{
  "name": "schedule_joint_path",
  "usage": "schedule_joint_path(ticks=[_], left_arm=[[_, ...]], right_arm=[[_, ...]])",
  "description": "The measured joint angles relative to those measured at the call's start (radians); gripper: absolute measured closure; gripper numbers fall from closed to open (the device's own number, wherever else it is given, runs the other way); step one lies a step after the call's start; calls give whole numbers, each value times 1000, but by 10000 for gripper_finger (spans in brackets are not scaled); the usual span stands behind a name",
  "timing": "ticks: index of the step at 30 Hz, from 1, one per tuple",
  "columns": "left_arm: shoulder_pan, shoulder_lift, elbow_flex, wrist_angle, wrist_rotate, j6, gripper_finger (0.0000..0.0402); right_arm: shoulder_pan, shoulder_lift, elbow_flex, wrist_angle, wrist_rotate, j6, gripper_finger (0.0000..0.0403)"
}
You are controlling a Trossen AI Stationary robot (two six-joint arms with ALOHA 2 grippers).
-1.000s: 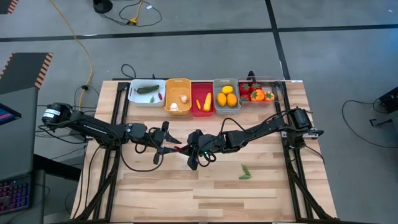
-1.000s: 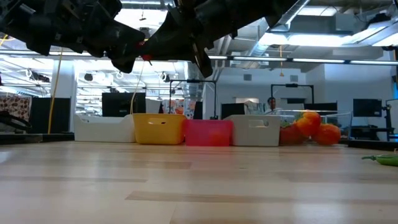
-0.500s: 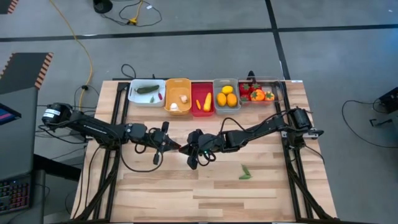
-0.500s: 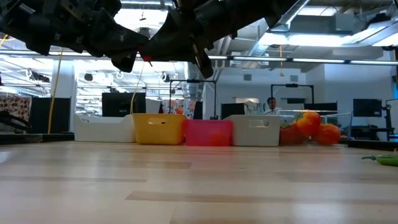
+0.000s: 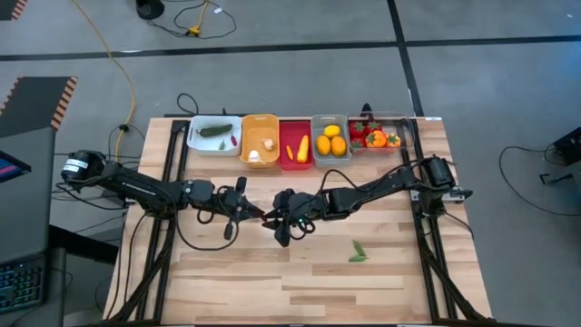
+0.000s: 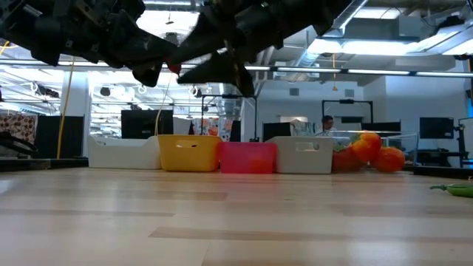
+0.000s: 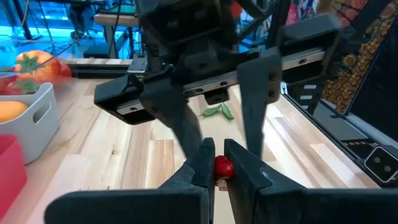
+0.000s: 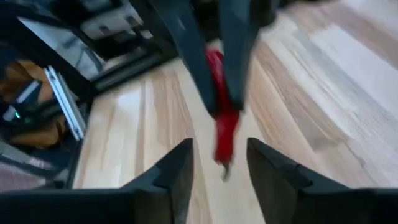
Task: Sort produce into baskets
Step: Put the red chili pepper into the white bin
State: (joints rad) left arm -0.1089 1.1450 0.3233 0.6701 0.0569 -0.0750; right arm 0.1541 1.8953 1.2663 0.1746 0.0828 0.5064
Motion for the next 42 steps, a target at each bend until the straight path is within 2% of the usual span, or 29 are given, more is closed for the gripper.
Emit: schedule_joint_path(ticks=[4,9,14,18,22,26,28,30,36,42], left_arm=[[7,0,0,-3,-31,-32,390],[75,-6,12,-73,-35,-51,390],[216,-52,84,-287,-42,-16,391],[340,-105,173,-486,-83,69,391],[449,-156,273,-671,-183,167,391],[553,-186,359,-841,-368,256,391],[602,-185,384,-882,-465,275,391],[651,-184,388,-911,-515,274,391],[778,-133,355,-946,-457,218,382],[840,-31,347,-939,-438,211,364]], right_arm=[[-21,-38,1,-140,-40,-7,202],[-33,-104,0,-384,-44,-8,200],[-27,-163,0,-509,-43,-8,208],[-2,-191,1,-572,-42,-9,214],[31,-201,0,-626,-41,-9,216],[65,-199,0,-674,-34,12,216],[78,-194,0,-678,-32,50,216],[94,-192,0,-681,-31,74,216],[134,-189,0,-684,-26,77,216],[155,-189,0,-687,8,119,216]])
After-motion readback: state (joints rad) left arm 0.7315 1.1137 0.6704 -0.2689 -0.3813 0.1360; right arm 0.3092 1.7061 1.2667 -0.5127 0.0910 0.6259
